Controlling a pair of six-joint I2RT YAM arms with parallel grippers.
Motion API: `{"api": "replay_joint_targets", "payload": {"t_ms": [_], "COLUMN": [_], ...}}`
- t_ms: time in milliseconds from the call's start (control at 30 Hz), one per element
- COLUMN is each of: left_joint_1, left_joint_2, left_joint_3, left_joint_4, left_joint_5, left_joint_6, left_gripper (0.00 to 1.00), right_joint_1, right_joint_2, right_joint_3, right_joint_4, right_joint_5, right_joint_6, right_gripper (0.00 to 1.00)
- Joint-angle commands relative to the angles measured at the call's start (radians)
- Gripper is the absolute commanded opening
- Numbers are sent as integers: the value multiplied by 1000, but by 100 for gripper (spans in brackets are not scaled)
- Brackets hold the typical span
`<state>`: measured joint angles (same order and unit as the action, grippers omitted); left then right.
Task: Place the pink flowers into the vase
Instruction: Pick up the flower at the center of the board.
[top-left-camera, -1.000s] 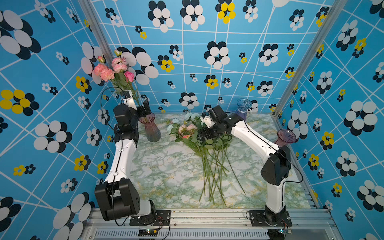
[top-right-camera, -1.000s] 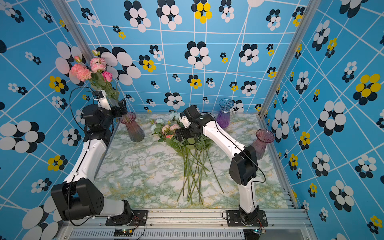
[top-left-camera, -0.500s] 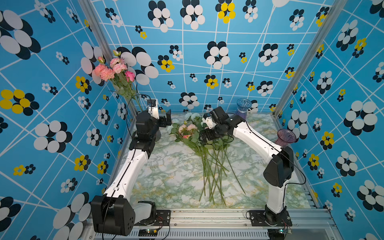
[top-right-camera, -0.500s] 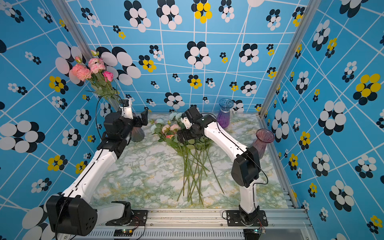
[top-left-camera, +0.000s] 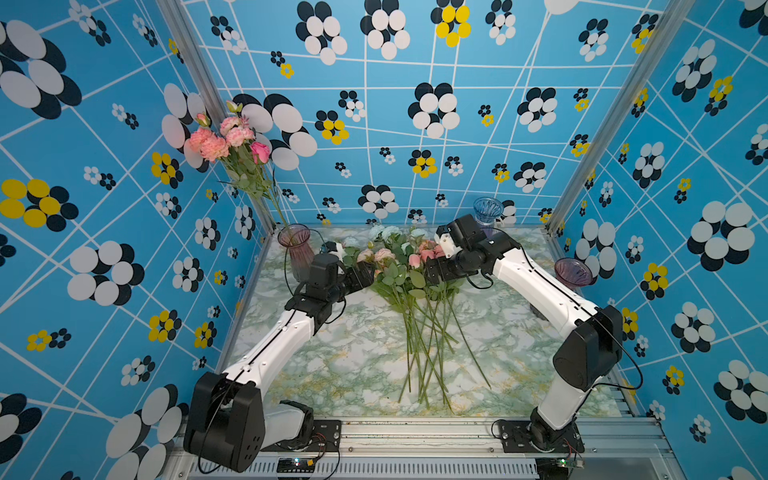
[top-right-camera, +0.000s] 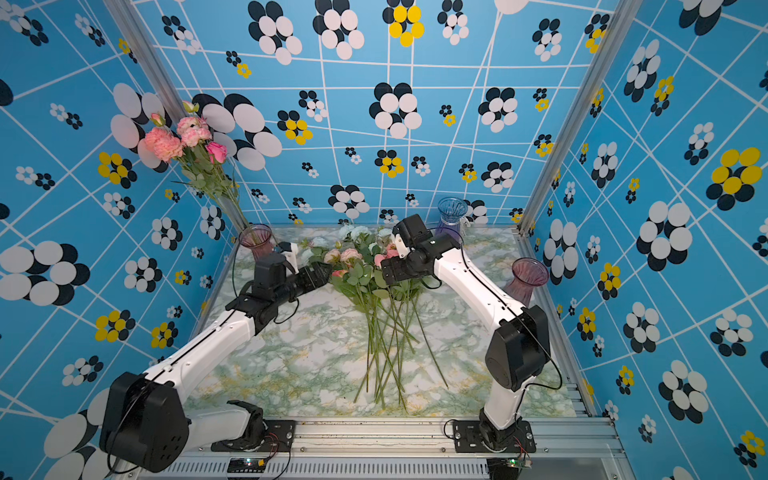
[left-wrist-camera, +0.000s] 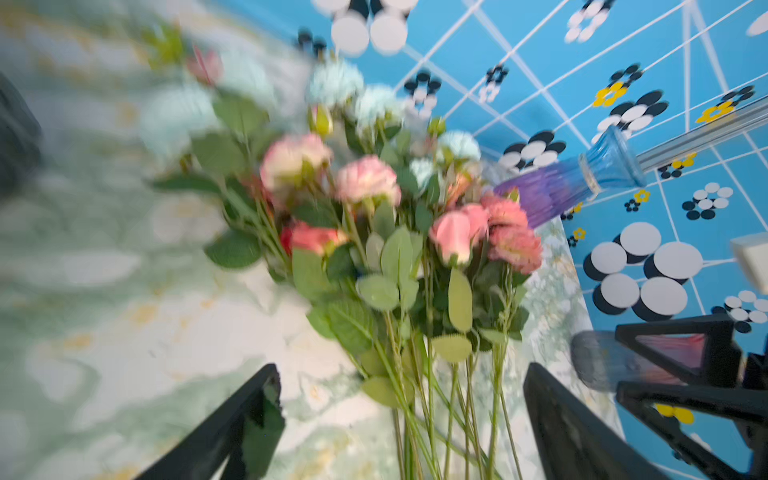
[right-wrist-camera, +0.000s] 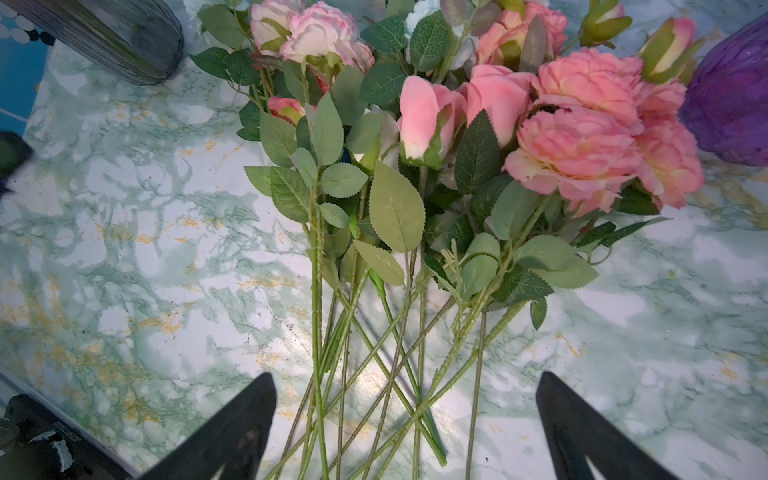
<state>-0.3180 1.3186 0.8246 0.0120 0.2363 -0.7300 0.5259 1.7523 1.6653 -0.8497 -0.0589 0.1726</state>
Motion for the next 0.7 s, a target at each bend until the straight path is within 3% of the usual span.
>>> {"api": "replay_joint_targets", "payload": {"t_ms": [0, 133, 267, 667], "left_joint_1": [-88, -158, -199, -250], "left_joint_2": [59, 172, 258, 398], "left_joint_3": [-39, -58, -42, -14], "left_joint_4": [51, 160, 233, 324], "left_joint_5": [130, 218, 285, 308], "left_joint_6": [-215, -330, -381, -448], "left_gripper": [92, 90, 79, 60], "right_joint_1": [-15, -17, -17, -27], "right_joint_2": [-43, -62, -78, -120], "right_joint_3": [-42, -94, -125, -188], "right_joint_4": [21, 34, 47, 72], "right_joint_5": [28, 32, 29, 31], "right_joint_6": [10, 13, 21, 16], "right_gripper": [99, 99, 99, 99]}}
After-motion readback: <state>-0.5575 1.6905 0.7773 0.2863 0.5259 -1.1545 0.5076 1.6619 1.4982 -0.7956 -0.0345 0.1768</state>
